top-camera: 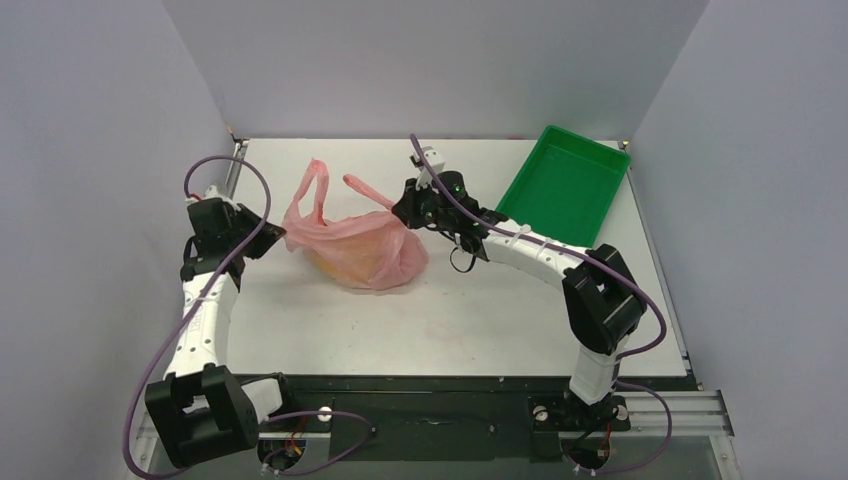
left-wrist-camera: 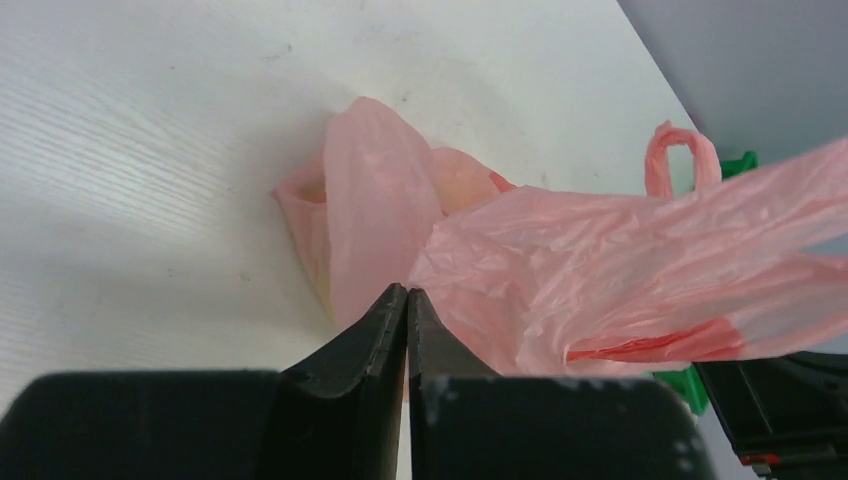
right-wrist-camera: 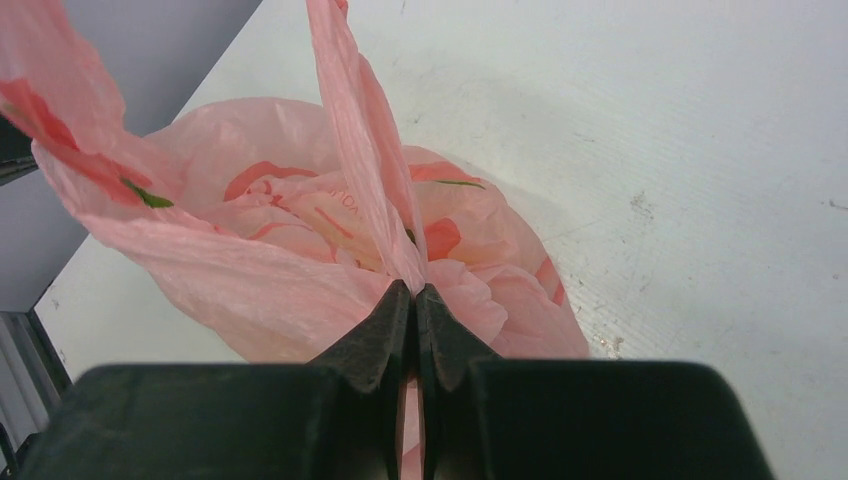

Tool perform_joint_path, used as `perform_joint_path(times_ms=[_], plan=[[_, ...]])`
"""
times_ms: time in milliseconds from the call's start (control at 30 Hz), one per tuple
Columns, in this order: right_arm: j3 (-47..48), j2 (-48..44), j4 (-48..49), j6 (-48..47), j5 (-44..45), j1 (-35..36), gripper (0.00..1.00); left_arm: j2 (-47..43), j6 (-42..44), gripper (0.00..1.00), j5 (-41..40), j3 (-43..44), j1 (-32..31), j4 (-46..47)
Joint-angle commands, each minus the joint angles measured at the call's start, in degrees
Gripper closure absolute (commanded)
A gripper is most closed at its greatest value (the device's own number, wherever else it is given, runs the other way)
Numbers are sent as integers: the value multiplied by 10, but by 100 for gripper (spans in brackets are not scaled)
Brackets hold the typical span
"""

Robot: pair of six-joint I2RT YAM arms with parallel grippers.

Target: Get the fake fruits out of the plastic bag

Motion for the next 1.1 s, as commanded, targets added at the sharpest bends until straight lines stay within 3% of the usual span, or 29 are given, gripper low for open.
perform_joint_path(times_ms=[0, 33, 133, 233, 367, 400, 533, 667, 767, 1000, 1067], plan=[[9, -27, 44, -3, -21, -2, 100, -29, 17, 90, 91, 24, 5, 37], [12, -25, 43, -3, -29, -1, 100, -34, 40, 82, 95, 31, 5, 27], [18, -20, 42, -4, -37, 1, 100, -49, 100, 68, 116, 69, 2, -18], [20, -21, 41, -6, -40, 2, 100, -55, 158, 44, 135, 108, -14, -55], [19, -22, 41, -8, -41, 1, 100, -56, 271, 31, 88, 155, -100, -97], [19, -22, 41, -9, -41, 2, 100, -54, 316, 29, 41, 169, -157, -105], [18, -25, 41, -13, -40, 1, 100, -27, 446, 26, -136, 206, -299, -153], [18, -24, 41, -14, -40, 1, 100, 11, 448, 27, -247, 238, -331, -165], [19, -21, 41, -14, -40, 0, 100, 37, 407, 35, -279, 259, -334, -168], [19, -18, 41, -14, -40, 0, 100, 48, 331, 38, -301, 244, -337, -105], [19, -18, 40, -17, -40, 1, 100, 63, 306, 45, -300, 260, -337, -92]])
